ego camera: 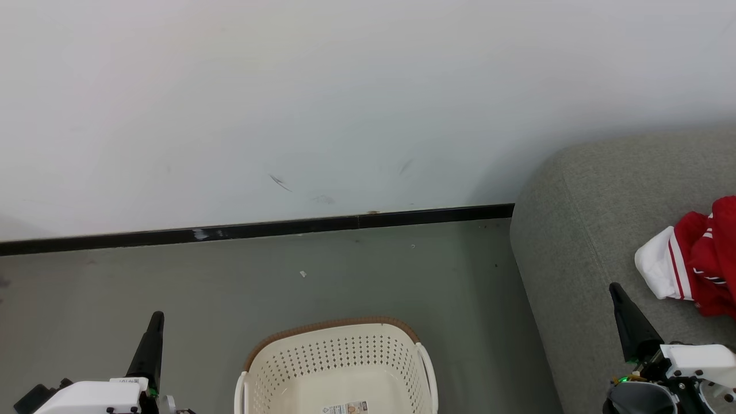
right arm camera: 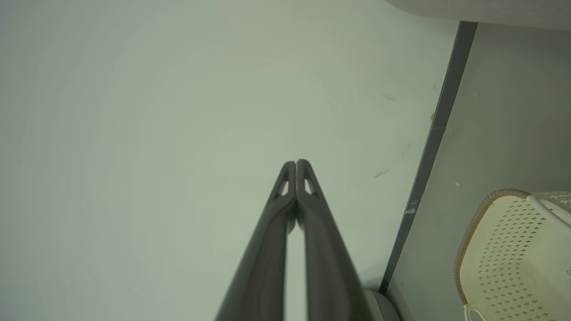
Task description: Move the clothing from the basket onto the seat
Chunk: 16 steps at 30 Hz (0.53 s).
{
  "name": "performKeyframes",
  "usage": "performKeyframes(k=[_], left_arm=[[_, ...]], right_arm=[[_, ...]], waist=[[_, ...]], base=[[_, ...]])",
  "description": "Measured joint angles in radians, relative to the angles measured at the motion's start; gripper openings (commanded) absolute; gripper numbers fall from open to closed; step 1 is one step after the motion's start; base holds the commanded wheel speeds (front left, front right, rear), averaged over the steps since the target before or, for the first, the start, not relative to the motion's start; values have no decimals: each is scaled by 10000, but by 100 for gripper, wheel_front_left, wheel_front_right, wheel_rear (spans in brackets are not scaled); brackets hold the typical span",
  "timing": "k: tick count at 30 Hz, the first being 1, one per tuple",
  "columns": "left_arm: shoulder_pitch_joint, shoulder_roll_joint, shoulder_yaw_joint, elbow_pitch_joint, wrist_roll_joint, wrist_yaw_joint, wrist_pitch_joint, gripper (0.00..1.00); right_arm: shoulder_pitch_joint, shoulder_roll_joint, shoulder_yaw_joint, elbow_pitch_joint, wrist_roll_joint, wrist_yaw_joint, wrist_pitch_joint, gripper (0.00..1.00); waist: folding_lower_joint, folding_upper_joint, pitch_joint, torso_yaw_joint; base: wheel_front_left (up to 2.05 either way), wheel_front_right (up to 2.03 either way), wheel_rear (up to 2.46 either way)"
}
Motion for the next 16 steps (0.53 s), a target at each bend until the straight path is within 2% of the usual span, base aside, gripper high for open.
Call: performKeyframes(k=[16], left_arm=[[0, 0, 0, -2, 0, 0, -2, 0]], right_arm=[[0, 0, 2, 0, 2, 0, 0, 0]], waist=[[0, 0, 0, 0]], base=[[0, 0, 0]])
